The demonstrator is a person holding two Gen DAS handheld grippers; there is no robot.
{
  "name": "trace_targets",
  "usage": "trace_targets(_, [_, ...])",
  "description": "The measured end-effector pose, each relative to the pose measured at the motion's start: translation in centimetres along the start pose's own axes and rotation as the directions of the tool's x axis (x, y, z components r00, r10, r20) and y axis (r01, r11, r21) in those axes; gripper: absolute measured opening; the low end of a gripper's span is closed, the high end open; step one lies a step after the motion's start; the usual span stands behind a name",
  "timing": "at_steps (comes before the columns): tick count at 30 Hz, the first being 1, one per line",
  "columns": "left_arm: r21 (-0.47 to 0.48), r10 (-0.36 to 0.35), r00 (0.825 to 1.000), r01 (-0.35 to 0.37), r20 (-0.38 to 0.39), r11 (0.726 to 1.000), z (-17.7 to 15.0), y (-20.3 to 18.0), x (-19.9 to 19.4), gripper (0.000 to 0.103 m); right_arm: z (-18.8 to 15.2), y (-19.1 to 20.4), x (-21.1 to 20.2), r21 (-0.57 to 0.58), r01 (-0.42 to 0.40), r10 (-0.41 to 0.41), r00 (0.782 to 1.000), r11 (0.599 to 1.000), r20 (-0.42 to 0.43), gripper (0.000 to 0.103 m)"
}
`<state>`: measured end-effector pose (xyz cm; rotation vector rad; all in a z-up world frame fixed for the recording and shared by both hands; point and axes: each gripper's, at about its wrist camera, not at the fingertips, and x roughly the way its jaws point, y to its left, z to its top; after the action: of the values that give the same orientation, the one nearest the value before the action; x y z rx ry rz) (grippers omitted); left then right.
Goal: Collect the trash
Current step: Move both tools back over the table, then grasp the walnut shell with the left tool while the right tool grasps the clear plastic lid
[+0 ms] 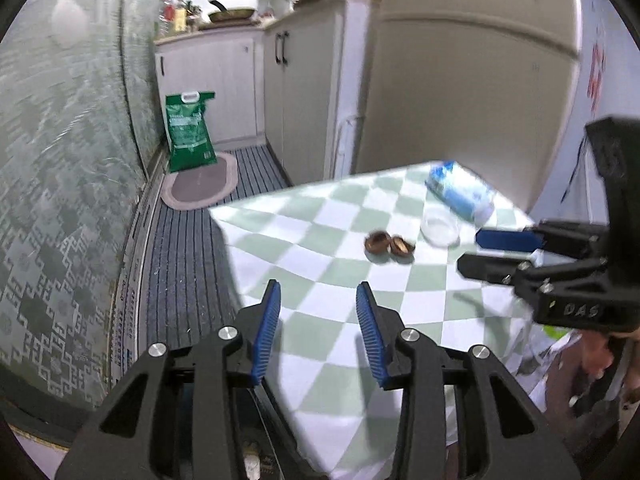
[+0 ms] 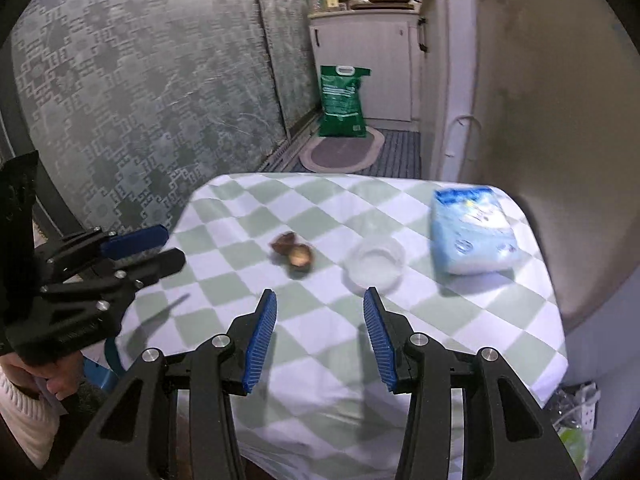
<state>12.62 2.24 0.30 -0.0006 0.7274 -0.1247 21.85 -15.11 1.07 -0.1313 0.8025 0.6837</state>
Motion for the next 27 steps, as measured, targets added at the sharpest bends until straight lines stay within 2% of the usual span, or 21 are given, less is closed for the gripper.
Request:
trace_targets(8, [0.019,0.003,0.997,-0.002,-0.082,1.000,0.6,-1.7,2.4,0.037,-1.0,-2.8,0.0,0.041,-0.015,0.016,1.000,0.999,-0.006,0.044])
trace_targets(16, [0.058,0.014,0.991,-0.007,-0.131,0.998,2.1,-3.2,4.7,0.035,-0.9,-3.3,0.0,0.043,-0.042,0.042,0.999,0.998,0.000,0.044])
trace_targets(27, [0.010,-0.030,0.985,0.032,-0.171,0.999,4.2,-3.0,7.0,0.035,0.2,-3.0,1.0,0.036,-0.056,0.057,0.998,0.998,-0.020,0.044])
